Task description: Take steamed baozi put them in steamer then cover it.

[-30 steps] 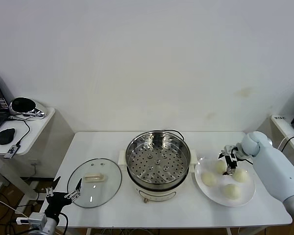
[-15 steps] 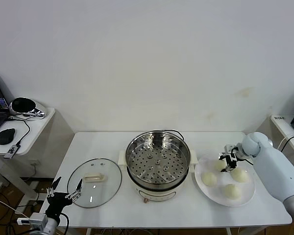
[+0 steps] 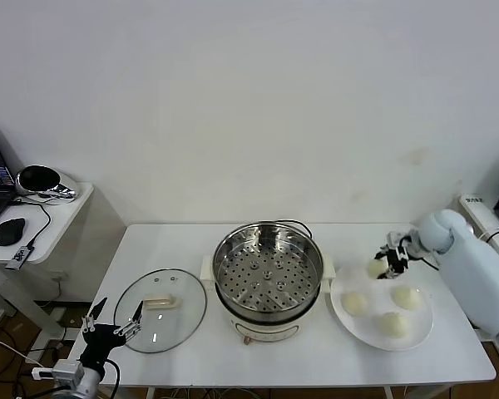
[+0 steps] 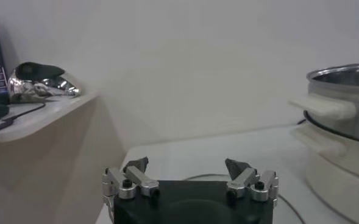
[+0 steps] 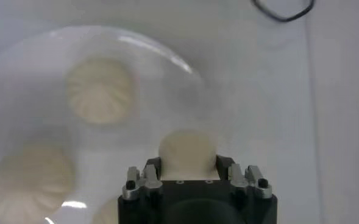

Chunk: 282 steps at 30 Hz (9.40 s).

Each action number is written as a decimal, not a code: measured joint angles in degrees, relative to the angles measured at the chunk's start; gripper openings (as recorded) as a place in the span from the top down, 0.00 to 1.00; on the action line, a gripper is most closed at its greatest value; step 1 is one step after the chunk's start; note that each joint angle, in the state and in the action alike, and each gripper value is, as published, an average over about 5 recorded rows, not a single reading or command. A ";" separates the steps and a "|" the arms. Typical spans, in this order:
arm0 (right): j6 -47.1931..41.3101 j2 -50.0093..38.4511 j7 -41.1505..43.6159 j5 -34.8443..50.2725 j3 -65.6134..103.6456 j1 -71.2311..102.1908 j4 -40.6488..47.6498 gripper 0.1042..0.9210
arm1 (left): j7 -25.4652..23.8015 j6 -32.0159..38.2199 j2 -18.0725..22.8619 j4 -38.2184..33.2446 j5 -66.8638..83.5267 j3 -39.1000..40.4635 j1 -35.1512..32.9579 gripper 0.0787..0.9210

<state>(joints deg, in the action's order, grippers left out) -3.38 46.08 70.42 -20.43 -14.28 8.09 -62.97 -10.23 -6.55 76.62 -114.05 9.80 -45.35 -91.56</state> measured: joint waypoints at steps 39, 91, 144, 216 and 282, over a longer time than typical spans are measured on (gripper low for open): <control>45.52 23.81 7.89 5.29 -29.68 -27.21 3.64 0.43 | 0.94 -0.35 1.14 0.02 -0.81 -1.01 -0.01 0.12; 46.54 30.38 1.95 -1.18 -29.33 -23.22 9.86 0.12 | 0.77 -0.51 1.01 0.20 -0.76 -0.91 -0.22 0.12; -18.21 -15.31 2.11 12.59 -16.64 -2.11 -24.28 0.12 | -0.93 -2.84 1.06 -4.14 -0.84 -0.03 -2.89 0.12; -16.55 -9.24 0.89 9.87 -17.97 -3.18 -15.56 0.38 | -1.13 -2.43 0.76 -0.55 -1.67 0.81 -0.32 0.12; -30.20 32.21 1.83 30.14 -47.88 -28.31 -1.15 0.38 | 0.11 -1.57 1.50 -5.16 0.94 -1.39 1.65 0.12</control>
<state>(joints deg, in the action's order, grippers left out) -33.58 78.29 72.25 9.71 -62.16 -20.22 -64.12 -10.12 -8.12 78.12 -119.21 10.74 -46.73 -89.91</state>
